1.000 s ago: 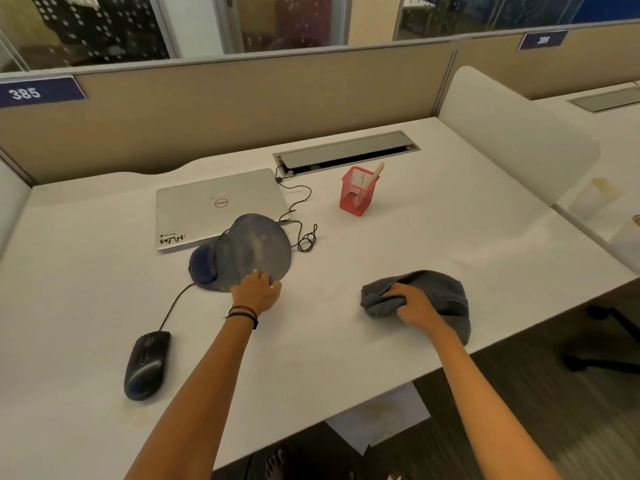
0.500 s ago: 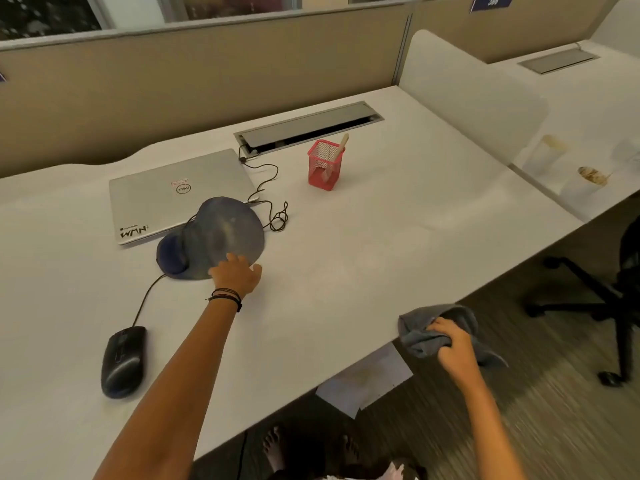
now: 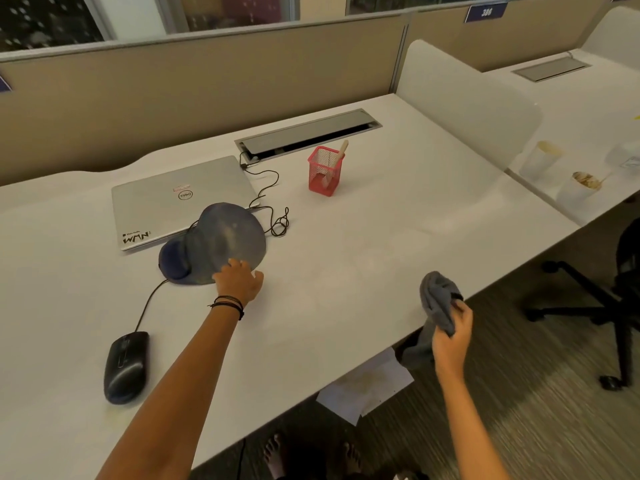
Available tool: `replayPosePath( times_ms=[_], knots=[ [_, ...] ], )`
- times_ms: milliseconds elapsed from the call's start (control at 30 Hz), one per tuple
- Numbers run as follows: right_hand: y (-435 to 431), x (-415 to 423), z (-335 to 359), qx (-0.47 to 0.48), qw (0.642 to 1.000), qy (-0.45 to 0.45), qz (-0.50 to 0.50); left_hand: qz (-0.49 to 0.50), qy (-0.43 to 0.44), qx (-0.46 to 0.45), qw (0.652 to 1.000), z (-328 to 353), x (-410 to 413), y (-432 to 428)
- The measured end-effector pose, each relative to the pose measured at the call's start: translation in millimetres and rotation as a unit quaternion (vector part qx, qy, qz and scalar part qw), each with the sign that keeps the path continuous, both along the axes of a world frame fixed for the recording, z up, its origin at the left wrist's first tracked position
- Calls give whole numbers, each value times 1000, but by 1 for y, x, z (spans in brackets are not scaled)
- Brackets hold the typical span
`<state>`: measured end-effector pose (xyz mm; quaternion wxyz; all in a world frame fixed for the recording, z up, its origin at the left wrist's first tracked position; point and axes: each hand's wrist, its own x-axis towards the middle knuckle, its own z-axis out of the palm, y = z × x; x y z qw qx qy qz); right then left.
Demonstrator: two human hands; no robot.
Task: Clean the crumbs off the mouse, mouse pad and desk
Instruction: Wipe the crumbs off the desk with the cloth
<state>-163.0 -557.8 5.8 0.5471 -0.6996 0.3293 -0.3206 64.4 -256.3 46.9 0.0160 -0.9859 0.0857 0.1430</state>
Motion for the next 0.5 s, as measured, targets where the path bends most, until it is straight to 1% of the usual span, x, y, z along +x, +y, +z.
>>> replayPosePath(
  times_ms=[133,200,300,333,400,500],
  knots=[
    [13,-27,-37,-41,997,65,-5,-4,-10,-6,1000,-3,-1,-1],
    [1,-38,-42,-32,996,87,2,-8,-11,-14,1000,-8,-7,-5],
    [-17,-37,-38,-53,991,121,18,-10,-19,-24,999,-10,-9,-6],
    [-21,-37,-37,-43,991,124,16,-9,-23,-23,999,-12,-9,-6],
    [-11,-21,-28,-26,995,100,12,8,-47,-21,999,-7,-6,15],
    [-11,-10,-18,-4,993,101,-59,-1,-28,-6,1000,-9,-5,14]
  ],
)
